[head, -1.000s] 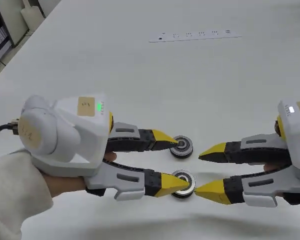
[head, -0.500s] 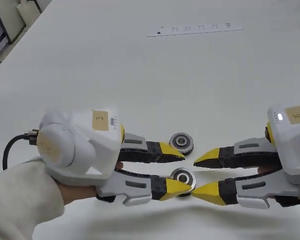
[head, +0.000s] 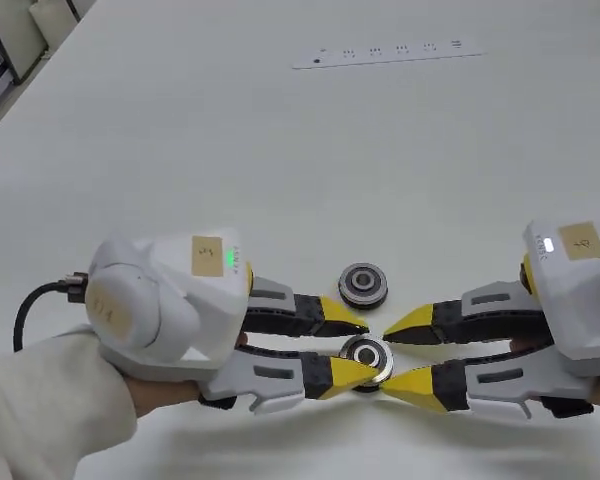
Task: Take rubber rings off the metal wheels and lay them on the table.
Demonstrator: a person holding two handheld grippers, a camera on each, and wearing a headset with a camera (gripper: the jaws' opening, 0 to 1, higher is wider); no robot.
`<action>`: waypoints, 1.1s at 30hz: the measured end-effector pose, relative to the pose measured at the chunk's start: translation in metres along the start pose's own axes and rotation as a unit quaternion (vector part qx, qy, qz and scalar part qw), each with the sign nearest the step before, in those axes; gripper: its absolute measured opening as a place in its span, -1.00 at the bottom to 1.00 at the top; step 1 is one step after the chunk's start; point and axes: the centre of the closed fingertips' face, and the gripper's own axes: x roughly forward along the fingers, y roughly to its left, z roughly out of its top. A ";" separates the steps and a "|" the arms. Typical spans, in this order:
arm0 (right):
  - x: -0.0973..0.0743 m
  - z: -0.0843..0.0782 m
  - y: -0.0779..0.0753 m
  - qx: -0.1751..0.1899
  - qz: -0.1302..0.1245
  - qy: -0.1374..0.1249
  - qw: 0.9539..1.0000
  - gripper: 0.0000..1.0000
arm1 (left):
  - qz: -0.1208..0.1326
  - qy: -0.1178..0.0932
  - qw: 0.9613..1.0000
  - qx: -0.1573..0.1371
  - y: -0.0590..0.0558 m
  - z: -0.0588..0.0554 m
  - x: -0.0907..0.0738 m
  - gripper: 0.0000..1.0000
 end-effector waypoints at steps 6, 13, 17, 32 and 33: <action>0.000 -0.003 0.000 -0.007 -0.002 0.004 1.000 -0.57 | 0.000 0.006 1.000 0.007 0.000 -0.006 0.001 -0.62; 0.001 -0.003 0.000 -0.010 -0.002 0.005 1.000 -0.57 | 0.001 0.003 1.000 0.007 0.000 -0.005 0.002 -0.66; 0.001 -0.003 0.000 -0.016 -0.003 0.005 1.000 -0.57 | 0.006 -0.001 1.000 0.011 0.000 -0.004 0.003 -0.71; 0.000 -0.003 0.001 -0.042 -0.004 0.011 0.999 -0.66 | 0.011 -0.002 1.000 0.006 -0.001 -0.007 0.000 -0.71; -0.001 -0.004 0.001 -0.045 -0.005 0.014 0.999 -0.69 | 0.011 -0.002 1.000 0.007 -0.001 -0.007 0.000 -0.71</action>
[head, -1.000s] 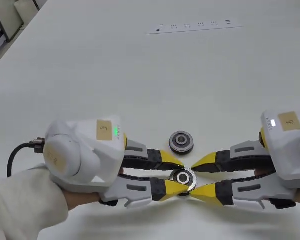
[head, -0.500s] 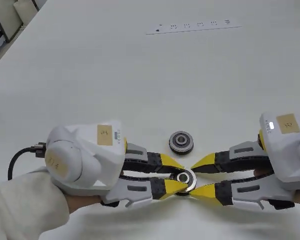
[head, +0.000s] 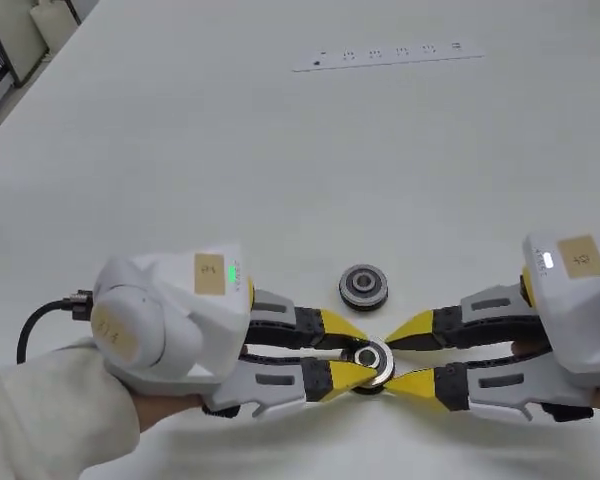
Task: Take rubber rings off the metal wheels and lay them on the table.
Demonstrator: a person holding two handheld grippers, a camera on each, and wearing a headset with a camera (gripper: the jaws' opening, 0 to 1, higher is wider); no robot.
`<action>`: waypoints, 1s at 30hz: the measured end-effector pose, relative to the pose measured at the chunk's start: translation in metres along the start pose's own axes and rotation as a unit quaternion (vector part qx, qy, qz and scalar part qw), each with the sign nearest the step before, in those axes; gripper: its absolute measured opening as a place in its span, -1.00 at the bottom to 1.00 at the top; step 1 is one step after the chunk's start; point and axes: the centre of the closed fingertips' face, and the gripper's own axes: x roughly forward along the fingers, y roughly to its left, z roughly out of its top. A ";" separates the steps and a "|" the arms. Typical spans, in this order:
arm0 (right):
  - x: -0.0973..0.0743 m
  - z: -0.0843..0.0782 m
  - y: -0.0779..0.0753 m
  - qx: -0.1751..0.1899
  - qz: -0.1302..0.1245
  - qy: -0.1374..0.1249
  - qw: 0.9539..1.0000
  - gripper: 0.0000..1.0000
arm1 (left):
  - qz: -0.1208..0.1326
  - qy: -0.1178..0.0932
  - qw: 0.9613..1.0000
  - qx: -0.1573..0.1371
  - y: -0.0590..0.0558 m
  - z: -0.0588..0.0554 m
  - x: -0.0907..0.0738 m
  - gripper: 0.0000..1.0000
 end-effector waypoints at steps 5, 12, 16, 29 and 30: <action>-0.001 -0.002 -0.002 0.000 -0.002 0.005 1.000 -0.77 | 0.001 0.000 1.000 0.000 0.000 0.000 0.000 -0.72; -0.001 -0.003 -0.002 0.004 -0.002 0.009 1.000 -0.81 | 0.002 0.000 1.000 0.001 0.000 0.001 0.000 -0.72; -0.001 -0.003 -0.002 0.005 -0.003 0.012 1.000 -0.85 | 0.002 0.000 1.000 0.000 0.000 0.000 0.000 -0.72; -0.002 -0.005 -0.003 0.013 -0.012 0.020 1.000 -0.97 | 0.003 -0.001 1.000 0.001 0.000 0.000 0.000 -0.72; -0.002 -0.005 -0.004 0.015 -0.013 0.020 1.000 -0.98 | 0.003 -0.001 1.000 0.002 0.000 0.000 0.000 -0.72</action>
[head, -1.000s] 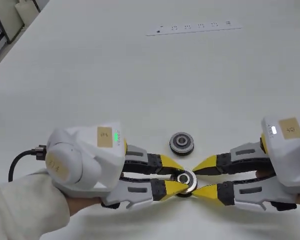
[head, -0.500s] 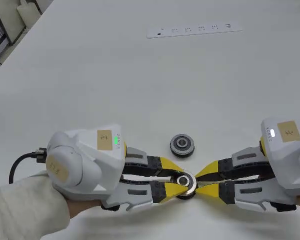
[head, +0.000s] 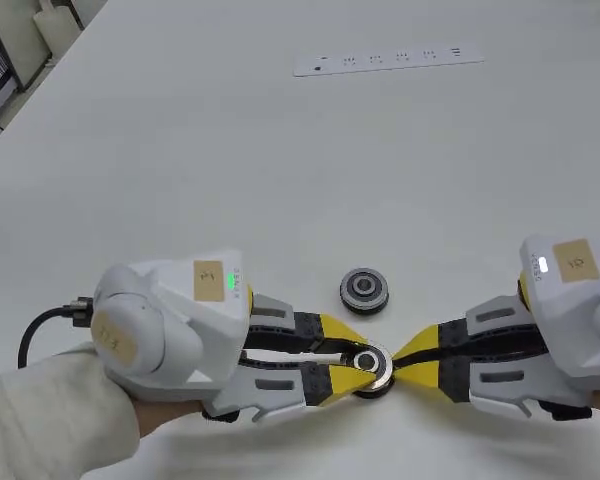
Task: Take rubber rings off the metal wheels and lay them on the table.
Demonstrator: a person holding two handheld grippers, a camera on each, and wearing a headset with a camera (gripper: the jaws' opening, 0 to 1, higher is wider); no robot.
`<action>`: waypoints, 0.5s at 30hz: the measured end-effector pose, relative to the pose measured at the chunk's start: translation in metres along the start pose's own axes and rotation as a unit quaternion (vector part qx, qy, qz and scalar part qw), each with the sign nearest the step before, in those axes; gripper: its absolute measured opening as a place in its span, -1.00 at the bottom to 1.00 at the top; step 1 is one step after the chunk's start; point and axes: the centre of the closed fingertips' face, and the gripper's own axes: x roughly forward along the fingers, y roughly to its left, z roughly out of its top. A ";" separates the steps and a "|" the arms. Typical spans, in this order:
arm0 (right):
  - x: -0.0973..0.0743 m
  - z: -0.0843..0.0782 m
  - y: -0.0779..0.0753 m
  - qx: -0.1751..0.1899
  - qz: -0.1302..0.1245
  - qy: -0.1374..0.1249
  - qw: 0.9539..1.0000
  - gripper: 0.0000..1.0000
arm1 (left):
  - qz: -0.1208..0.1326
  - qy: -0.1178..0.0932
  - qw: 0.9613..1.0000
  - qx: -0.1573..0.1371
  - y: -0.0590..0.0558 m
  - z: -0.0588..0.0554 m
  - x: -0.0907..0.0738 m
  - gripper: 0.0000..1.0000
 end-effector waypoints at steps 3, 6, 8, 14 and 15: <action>-0.001 0.000 -0.001 0.011 -0.004 0.001 1.000 -0.99 | 0.001 -0.001 1.000 -0.001 0.000 -0.001 -0.001 -0.72; -0.001 0.001 -0.003 0.023 -0.008 0.000 1.000 -1.00 | 0.002 -0.002 1.000 -0.003 0.000 -0.001 -0.001 -0.72; -0.002 0.001 -0.003 0.025 -0.010 0.000 1.000 -1.00 | 0.003 -0.003 1.000 -0.003 0.000 -0.001 -0.001 -0.72; -0.002 0.002 -0.004 0.093 -0.006 -0.012 0.996 -1.00 | 0.004 -0.003 1.000 -0.001 0.000 -0.001 -0.001 -0.73; -0.003 0.002 -0.006 0.109 -0.005 -0.017 0.994 -1.00 | 0.004 -0.003 1.000 -0.001 0.000 -0.001 -0.001 -0.73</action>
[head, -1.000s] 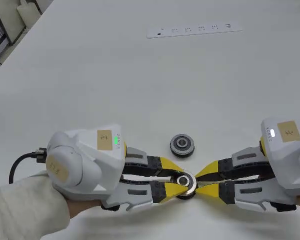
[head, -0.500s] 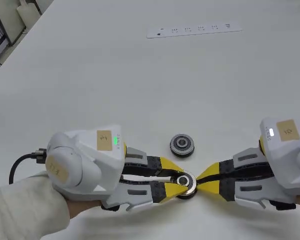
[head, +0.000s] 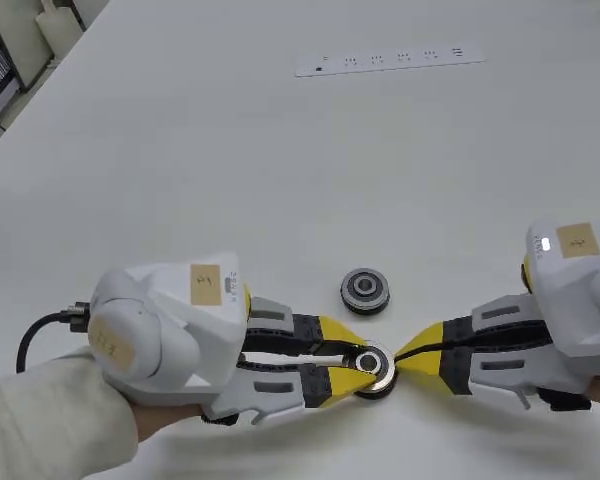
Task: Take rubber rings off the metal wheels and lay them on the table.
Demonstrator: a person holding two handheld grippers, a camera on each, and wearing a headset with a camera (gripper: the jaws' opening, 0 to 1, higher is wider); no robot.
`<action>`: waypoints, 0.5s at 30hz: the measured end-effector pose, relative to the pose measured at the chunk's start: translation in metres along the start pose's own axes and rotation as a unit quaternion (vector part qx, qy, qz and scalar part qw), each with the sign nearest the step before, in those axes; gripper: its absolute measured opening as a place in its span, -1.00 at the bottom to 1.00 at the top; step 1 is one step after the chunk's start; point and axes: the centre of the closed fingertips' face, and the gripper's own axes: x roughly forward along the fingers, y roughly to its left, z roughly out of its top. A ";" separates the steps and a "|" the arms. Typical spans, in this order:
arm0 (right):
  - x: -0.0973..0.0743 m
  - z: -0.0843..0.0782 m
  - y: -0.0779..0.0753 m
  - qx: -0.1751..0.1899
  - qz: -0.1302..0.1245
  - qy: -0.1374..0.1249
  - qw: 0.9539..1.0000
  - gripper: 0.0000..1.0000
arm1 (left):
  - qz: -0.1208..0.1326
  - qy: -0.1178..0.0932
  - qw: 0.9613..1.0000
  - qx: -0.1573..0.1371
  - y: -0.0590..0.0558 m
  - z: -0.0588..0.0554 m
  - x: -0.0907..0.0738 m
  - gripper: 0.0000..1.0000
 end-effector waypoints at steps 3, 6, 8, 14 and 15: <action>-0.001 0.001 0.000 0.033 0.005 -0.009 0.999 -1.00 | 0.000 0.000 1.000 0.000 0.000 0.000 0.000 -0.73; -0.002 0.001 0.000 0.057 0.009 -0.015 0.998 -1.00 | 0.000 0.000 1.000 0.002 -0.001 0.001 0.001 -0.73; -0.002 0.000 -0.002 0.069 0.011 -0.018 0.997 -1.00 | 0.000 0.000 1.000 0.003 -0.001 0.001 0.001 -0.73; -0.003 0.001 -0.002 0.104 0.017 -0.030 0.994 -1.00 | -0.002 -0.001 1.000 0.004 -0.001 0.002 0.001 -0.73; -0.004 0.002 -0.001 0.110 0.019 -0.033 0.993 -1.00 | -0.002 -0.002 1.000 0.004 -0.001 0.002 0.001 -0.73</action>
